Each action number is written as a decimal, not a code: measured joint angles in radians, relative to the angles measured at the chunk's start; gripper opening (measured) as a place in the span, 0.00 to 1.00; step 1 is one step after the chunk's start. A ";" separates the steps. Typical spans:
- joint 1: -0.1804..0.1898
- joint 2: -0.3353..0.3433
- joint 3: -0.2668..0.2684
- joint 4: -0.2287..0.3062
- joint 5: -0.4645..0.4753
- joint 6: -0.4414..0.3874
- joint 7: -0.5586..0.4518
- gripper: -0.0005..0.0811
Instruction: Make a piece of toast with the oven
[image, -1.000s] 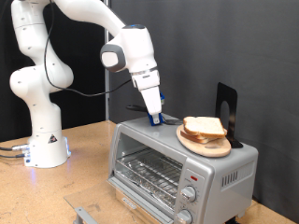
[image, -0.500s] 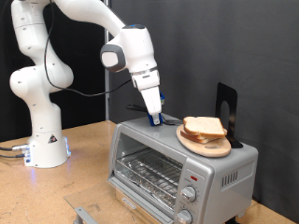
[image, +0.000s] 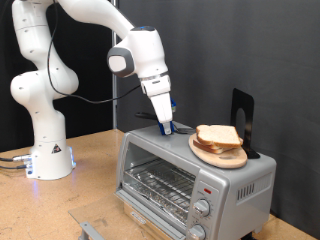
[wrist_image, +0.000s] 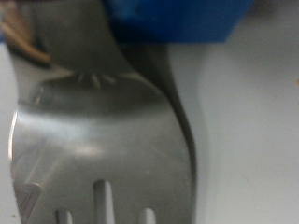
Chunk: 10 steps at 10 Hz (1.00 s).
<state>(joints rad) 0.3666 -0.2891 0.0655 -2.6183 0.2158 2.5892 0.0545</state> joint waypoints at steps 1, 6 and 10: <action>0.000 -0.004 0.000 0.000 0.017 -0.005 -0.010 0.99; 0.000 -0.035 -0.001 0.000 0.050 -0.040 -0.041 0.99; 0.000 -0.036 0.003 -0.013 0.037 -0.018 -0.062 0.99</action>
<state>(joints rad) 0.3666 -0.3247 0.0684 -2.6315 0.2532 2.5711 -0.0075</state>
